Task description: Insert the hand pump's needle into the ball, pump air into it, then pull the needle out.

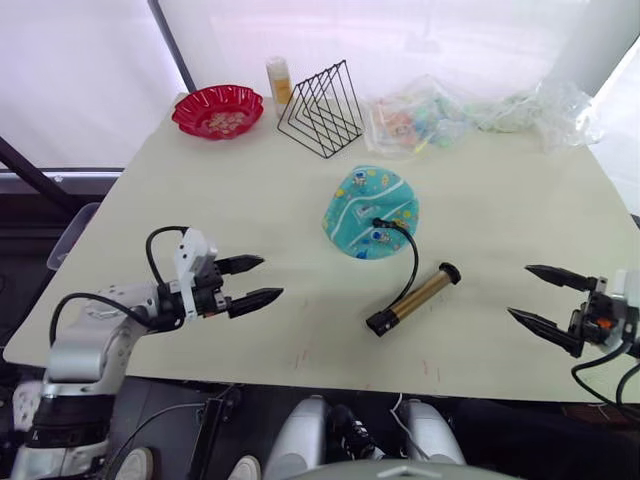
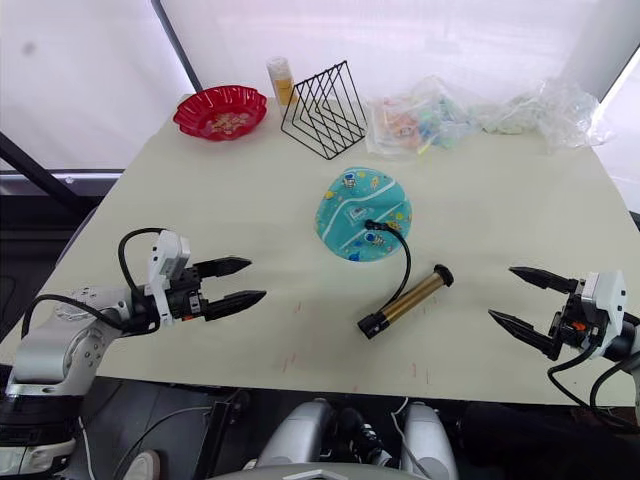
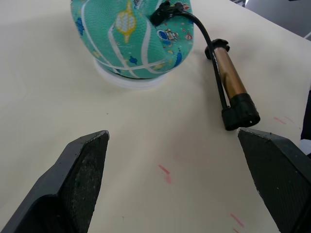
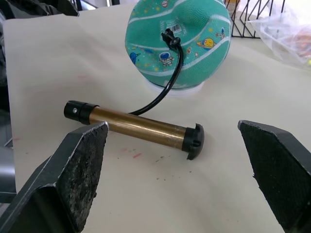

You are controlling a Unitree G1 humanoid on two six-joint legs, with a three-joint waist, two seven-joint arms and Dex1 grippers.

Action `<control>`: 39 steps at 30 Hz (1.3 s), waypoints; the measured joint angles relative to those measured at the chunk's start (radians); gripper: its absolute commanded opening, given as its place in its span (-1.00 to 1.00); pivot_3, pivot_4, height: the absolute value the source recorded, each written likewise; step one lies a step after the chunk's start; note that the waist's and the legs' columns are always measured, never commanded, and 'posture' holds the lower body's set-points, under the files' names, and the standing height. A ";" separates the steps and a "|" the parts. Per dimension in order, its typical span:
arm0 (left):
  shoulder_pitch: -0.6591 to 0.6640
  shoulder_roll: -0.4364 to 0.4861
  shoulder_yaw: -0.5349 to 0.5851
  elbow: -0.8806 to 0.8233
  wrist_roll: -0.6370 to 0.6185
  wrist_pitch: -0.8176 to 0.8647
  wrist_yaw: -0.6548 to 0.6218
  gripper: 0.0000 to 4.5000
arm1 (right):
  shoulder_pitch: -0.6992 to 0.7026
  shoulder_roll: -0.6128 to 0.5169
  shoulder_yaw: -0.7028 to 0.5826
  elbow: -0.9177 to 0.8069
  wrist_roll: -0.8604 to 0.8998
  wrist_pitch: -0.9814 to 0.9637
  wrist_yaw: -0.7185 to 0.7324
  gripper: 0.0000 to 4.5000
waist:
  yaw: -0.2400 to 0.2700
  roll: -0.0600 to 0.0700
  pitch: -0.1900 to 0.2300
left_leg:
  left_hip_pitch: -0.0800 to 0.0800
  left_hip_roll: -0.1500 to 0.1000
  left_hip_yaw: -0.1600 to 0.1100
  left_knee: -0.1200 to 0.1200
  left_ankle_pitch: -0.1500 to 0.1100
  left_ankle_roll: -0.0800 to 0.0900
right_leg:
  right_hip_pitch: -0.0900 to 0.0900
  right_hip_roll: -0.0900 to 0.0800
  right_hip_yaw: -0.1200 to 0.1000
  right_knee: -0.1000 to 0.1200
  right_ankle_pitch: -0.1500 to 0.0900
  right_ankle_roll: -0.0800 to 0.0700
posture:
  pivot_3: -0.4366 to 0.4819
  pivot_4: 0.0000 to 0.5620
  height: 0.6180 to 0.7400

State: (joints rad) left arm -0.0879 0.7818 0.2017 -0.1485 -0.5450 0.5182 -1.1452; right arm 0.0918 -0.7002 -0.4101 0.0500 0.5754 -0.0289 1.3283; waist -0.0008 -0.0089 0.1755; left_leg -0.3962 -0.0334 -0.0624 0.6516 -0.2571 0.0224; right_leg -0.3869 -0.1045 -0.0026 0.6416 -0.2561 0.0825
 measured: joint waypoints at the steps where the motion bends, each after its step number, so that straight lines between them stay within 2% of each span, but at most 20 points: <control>1: 0.012 0.011 0.004 0.000 -0.002 -0.005 -0.012 0.99 | 0.004 0.000 0.000 0.000 0.002 -0.002 0.002 1.00 | -0.001 0.000 0.000 | 0.000 0.001 0.003 0.000 -0.001 0.001 | -0.002 0.000 0.002 0.001 0.000 0.000 | -0.05 -0.47 1.00; 3: 0.068 0.055 0.016 -0.006 -0.008 -0.020 -0.062 0.99 | 0.044 -0.001 -0.005 -0.001 0.004 -0.018 0.016 1.00 | -0.003 0.000 0.000 | -0.001 0.001 0.012 -0.001 -0.002 0.003 | -0.009 0.001 0.011 0.003 0.000 0.000 | -0.05 -0.47 1.00; 10: 0.066 0.054 0.011 -0.080 -0.015 -0.022 -0.047 0.99 | 0.102 0.001 -0.041 -0.019 0.011 -0.039 0.003 1.00 | -0.007 -0.001 0.000 | 0.001 0.003 0.031 0.001 -0.006 0.010 | -0.014 0.001 0.030 0.003 0.004 0.006 | -0.05 -0.47 1.00; 19: -0.009 0.004 -0.163 -0.195 0.005 0.019 0.031 0.99 | 0.234 0.026 -0.081 -0.112 0.020 -0.062 -0.038 1.00 | -0.012 -0.003 -0.001 | 0.002 0.004 0.049 0.002 -0.009 0.016 | -0.021 0.003 0.049 0.004 0.007 0.012 | -0.05 -0.47 1.00; 26: -0.135 -0.117 -0.401 -0.245 0.091 0.118 0.169 0.99 | 0.298 0.032 -0.076 -0.227 0.028 -0.059 -0.052 1.00 | -0.012 -0.005 -0.002 | 0.002 0.004 0.056 0.012 -0.014 0.022 | -0.021 0.006 0.060 0.004 0.011 0.017 | -0.05 -0.47 1.00; 33: -0.198 -0.190 -0.527 -0.267 0.169 0.176 0.261 0.99 | 0.322 0.038 -0.072 -0.262 0.031 -0.057 -0.057 1.00 | -0.010 -0.005 -0.002 | 0.002 0.004 0.056 0.019 -0.016 0.025 | -0.022 0.010 0.069 0.003 0.016 0.021 | -0.05 -0.47 1.00; 39: -0.271 -0.359 -0.662 -0.263 0.221 0.325 0.409 0.99 | 0.345 0.079 -0.025 -0.329 0.007 -0.071 -0.090 1.00 | -0.006 -0.006 -0.002 | 0.001 0.004 0.054 0.021 -0.016 0.026 | -0.020 0.010 0.067 0.003 0.017 0.022 | -0.05 -0.47 1.00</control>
State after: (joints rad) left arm -0.3593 0.4226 -0.4608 -0.4116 -0.3241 0.8430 -0.7358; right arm 0.4367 -0.6213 -0.4348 -0.2794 0.5823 -0.0998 1.2384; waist -0.0064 -0.0145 0.1731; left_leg -0.3953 -0.0298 -0.0085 0.6725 -0.2731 0.0481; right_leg -0.4071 -0.0947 0.0648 0.6449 -0.2395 0.1041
